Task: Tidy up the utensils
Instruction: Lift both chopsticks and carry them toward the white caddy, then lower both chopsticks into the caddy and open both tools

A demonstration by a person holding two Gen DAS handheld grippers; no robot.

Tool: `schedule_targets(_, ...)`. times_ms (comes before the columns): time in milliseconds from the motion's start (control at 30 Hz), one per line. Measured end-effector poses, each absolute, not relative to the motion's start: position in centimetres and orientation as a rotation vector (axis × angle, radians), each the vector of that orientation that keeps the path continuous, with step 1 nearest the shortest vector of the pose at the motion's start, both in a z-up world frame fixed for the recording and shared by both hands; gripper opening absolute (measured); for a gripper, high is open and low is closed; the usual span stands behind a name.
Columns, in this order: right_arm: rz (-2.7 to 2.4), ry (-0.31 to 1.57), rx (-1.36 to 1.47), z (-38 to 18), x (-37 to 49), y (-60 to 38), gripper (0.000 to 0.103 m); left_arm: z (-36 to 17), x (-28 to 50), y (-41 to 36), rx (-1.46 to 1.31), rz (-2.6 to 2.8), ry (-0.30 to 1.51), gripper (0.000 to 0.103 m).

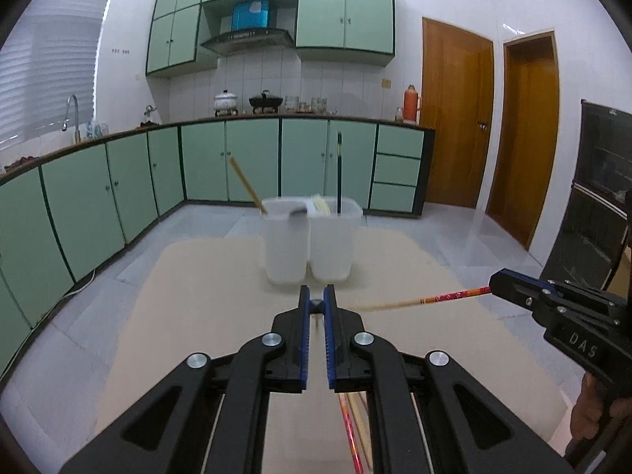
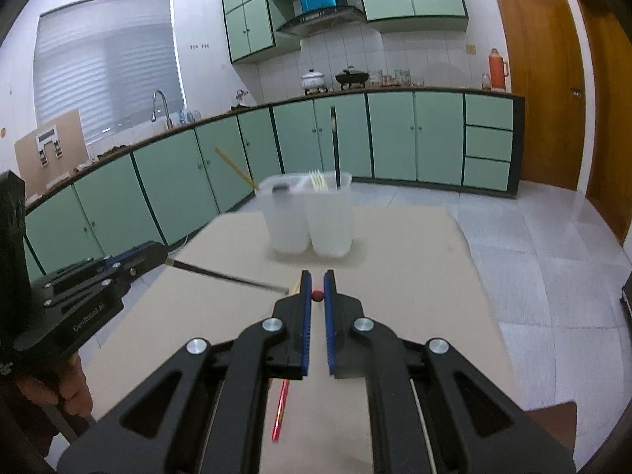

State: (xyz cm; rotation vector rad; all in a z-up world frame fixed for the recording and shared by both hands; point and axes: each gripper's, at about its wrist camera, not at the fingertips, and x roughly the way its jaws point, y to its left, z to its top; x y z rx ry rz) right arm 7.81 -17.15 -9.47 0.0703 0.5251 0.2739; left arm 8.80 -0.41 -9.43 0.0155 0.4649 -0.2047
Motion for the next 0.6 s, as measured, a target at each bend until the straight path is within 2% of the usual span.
schedule_targets(600,0.336,0.454,0.104,0.6,15.7,-17.9,0.005,-1.7,13.1,1.1,-0.042,-0.255,0.369,0.007)
